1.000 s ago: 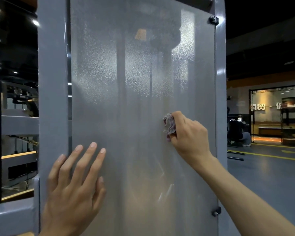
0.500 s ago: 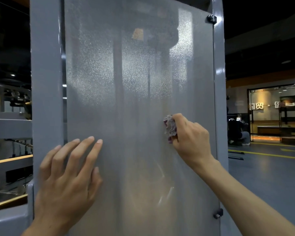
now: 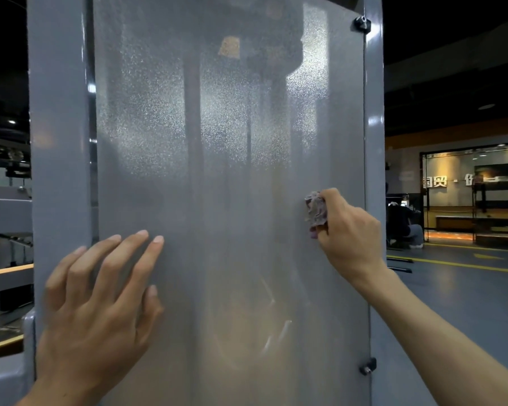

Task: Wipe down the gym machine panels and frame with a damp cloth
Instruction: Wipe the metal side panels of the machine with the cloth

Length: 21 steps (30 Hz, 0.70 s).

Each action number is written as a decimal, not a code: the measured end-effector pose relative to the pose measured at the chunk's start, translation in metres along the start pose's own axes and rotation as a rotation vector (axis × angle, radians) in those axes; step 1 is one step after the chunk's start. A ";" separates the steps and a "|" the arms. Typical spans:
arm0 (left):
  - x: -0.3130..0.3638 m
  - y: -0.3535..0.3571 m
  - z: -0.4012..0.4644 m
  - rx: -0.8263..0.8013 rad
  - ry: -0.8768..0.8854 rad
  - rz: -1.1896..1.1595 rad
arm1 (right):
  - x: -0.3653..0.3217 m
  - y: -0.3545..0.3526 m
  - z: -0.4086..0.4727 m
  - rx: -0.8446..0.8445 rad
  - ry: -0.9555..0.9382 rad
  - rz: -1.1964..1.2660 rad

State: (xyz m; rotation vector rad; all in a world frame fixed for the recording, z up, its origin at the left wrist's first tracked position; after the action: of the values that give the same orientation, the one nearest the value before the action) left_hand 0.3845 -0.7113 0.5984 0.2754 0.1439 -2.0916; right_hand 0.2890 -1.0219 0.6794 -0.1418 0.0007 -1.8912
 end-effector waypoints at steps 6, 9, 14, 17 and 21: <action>0.000 0.000 0.000 -0.003 -0.003 -0.009 | 0.007 -0.001 -0.002 0.030 0.085 0.066; -0.001 0.002 -0.002 -0.005 -0.013 -0.029 | -0.016 0.002 0.000 0.023 -0.021 0.067; -0.003 0.004 -0.003 -0.014 -0.026 -0.057 | 0.034 0.003 -0.008 -0.021 0.084 0.034; -0.003 0.003 -0.003 -0.013 -0.026 -0.054 | 0.051 -0.001 -0.011 0.014 0.154 0.073; -0.002 0.005 -0.003 -0.015 -0.017 -0.058 | 0.008 0.003 -0.009 0.010 0.021 0.070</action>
State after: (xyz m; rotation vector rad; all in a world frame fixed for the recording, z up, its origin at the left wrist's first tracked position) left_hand 0.3901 -0.7111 0.5959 0.2468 0.1585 -2.1493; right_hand 0.2883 -1.0315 0.6711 -0.1139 0.0102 -1.8221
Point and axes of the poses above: each hand's wrist, its own z-axis towards the middle knuckle, its own y-axis out of the palm, x = y × z, the point moved 8 cm from there along z, towards the middle knuckle, and after that the axes turned 1 degree about -y, right-handed, at the moved point
